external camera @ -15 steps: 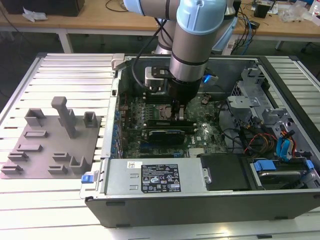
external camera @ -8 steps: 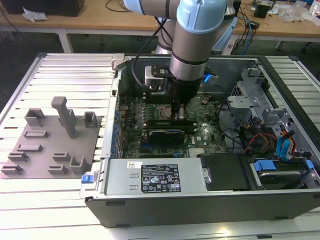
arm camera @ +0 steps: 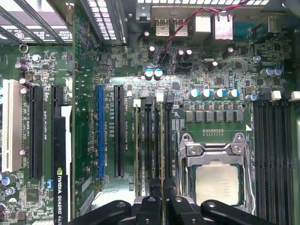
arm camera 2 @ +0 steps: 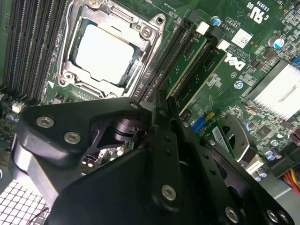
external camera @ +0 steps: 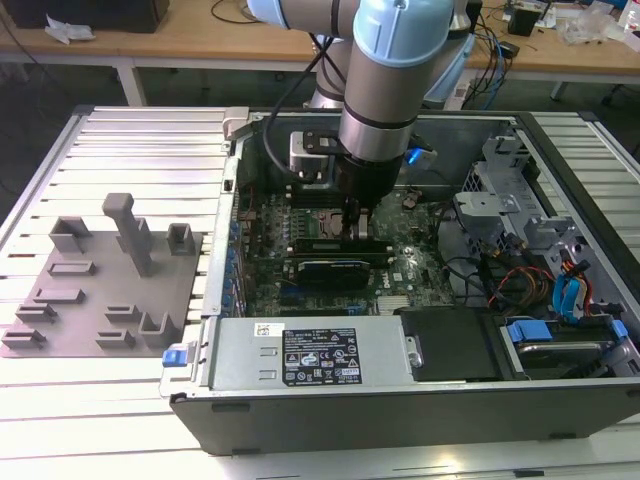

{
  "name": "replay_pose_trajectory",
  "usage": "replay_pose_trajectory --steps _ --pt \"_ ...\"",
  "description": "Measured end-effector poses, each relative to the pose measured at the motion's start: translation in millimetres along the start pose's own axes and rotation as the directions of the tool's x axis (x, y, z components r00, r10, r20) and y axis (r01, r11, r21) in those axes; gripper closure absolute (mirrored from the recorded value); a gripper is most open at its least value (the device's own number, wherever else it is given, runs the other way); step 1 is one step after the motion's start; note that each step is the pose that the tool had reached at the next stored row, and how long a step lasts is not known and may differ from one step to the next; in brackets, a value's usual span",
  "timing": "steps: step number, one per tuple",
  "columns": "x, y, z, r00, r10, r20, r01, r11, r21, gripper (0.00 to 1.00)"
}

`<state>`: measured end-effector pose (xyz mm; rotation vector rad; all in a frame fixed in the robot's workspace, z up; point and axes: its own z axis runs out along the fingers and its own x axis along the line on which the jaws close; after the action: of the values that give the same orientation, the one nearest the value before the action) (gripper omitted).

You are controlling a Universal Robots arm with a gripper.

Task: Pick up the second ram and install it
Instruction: 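Insert the second ram into the second slot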

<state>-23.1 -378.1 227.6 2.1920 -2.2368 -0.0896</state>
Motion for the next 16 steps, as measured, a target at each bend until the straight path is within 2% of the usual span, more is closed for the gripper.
replay_pose_trajectory --steps 3,5,16 --pt "-0.3 0.2 -5.7 1.0 0.0 0.0003 0.0 1.0 0.0002 0.89" --pt "-0.3 -0.2 -6.2 1.0 -0.001 0.0002 0.001 1.0 -0.0007 0.89" --pt "-0.1 -1.5 -0.8 1.0 0.0 0.0001 0.0 1.0 -0.0032 0.89"
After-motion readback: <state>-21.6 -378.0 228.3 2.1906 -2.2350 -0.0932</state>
